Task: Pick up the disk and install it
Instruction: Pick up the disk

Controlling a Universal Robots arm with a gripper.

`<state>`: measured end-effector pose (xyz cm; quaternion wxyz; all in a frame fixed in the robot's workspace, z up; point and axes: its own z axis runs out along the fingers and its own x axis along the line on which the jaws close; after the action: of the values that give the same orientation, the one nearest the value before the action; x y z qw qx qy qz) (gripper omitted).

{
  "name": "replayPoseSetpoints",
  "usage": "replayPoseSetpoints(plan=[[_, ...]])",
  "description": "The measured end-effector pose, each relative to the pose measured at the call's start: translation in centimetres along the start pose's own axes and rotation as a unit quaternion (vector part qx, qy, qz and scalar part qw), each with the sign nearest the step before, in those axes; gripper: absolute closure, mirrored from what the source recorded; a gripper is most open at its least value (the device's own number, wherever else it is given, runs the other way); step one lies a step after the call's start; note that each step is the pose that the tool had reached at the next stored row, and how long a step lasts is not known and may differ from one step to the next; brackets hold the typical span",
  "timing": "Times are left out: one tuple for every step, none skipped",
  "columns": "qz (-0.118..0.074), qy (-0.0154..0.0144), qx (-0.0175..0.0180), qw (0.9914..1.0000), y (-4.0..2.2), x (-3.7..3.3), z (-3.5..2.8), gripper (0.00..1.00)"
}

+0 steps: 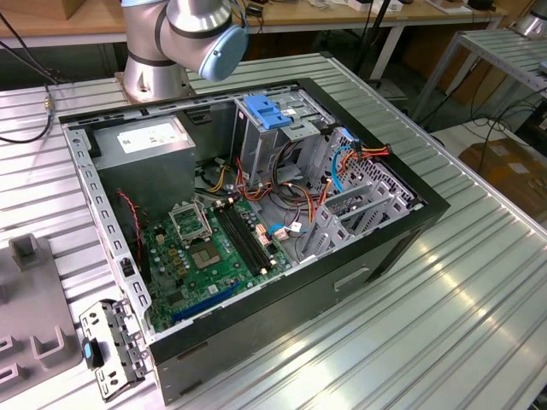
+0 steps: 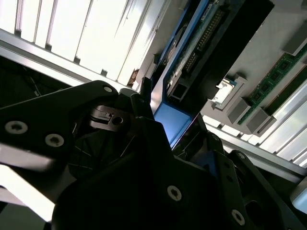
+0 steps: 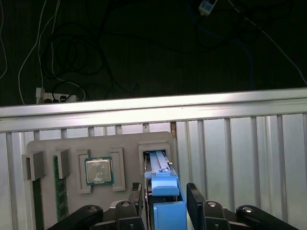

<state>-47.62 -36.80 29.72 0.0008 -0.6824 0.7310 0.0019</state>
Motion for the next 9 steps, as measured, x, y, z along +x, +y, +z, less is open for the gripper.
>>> replayPoseSetpoints(plan=[[0.0,0.0,0.0,1.0,0.0,0.0,0.0,0.51],[0.0,0.0,0.0,1.0,0.0,0.0,0.0,0.51],[0.0,0.0,0.0,1.0,0.0,0.0,0.0,0.51],[0.0,0.0,0.0,1.0,0.0,0.0,0.0,0.51],[-0.001,0.0,0.0,1.0,0.0,0.0,0.0,0.51],[-0.002,0.0,0.0,1.0,0.0,0.0,0.0,0.51],[-0.004,0.0,0.0,0.99999,0.0,0.0,0.0,0.51],[-0.01,0.0,-0.0001,0.99995,0.0,0.0,0.0,0.51],[-0.011,0.0,0.0,0.99994,0.0,0.0,0.0,0.51]])
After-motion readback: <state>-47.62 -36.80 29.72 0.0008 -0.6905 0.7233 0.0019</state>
